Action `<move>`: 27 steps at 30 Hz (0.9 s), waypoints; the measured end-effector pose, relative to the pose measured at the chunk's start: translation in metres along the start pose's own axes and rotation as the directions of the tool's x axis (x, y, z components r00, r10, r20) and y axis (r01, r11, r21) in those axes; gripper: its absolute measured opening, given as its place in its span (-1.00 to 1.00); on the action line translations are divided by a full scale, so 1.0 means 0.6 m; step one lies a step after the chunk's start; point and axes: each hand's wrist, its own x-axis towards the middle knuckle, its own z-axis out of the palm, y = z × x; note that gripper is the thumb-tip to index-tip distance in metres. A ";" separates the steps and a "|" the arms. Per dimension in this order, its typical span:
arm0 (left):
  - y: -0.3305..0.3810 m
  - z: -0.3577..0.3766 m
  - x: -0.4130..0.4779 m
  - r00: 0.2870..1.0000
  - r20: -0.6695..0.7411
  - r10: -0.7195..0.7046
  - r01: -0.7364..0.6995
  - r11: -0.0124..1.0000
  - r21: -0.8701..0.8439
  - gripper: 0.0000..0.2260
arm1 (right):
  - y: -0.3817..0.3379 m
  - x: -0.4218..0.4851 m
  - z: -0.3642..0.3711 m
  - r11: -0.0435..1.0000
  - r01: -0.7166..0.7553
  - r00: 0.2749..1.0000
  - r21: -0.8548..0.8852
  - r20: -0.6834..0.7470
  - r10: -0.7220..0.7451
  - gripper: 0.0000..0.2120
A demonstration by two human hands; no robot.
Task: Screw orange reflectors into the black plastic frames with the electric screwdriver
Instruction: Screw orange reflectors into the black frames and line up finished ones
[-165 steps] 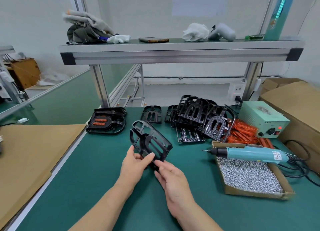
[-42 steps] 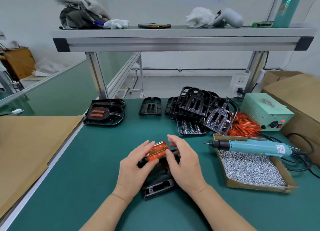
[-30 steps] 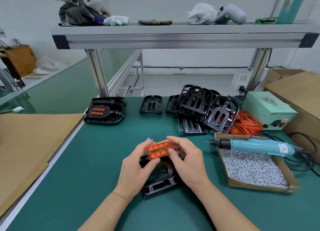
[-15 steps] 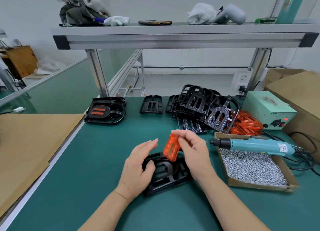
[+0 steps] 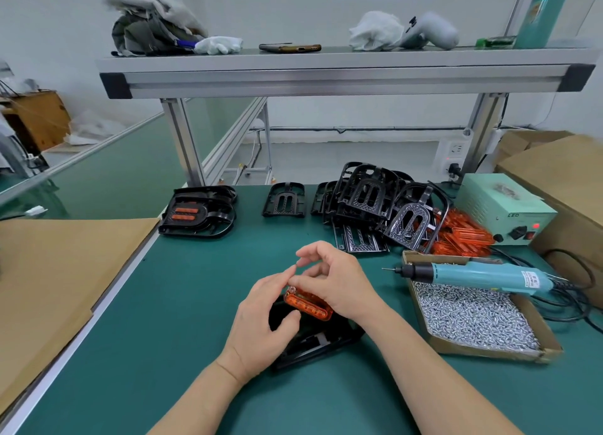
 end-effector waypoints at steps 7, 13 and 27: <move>-0.002 0.003 0.011 1.000 -0.017 -0.002 0.003 1.000 0.026 -0.66 | 0.007 0.006 -0.010 0.998 0.012 0.999 -0.069 0.049 -0.009 -0.59; -0.011 0.001 0.011 1.000 0.003 0.008 -0.008 0.999 -0.031 -0.49 | 0.012 0.014 -0.016 0.998 -0.054 0.992 0.009 0.119 0.053 -0.60; -0.005 0.000 0.008 0.985 -0.166 -0.040 0.038 0.999 -0.013 -0.56 | 0.003 -0.019 -0.065 0.969 -0.082 0.980 0.233 0.196 0.036 -0.71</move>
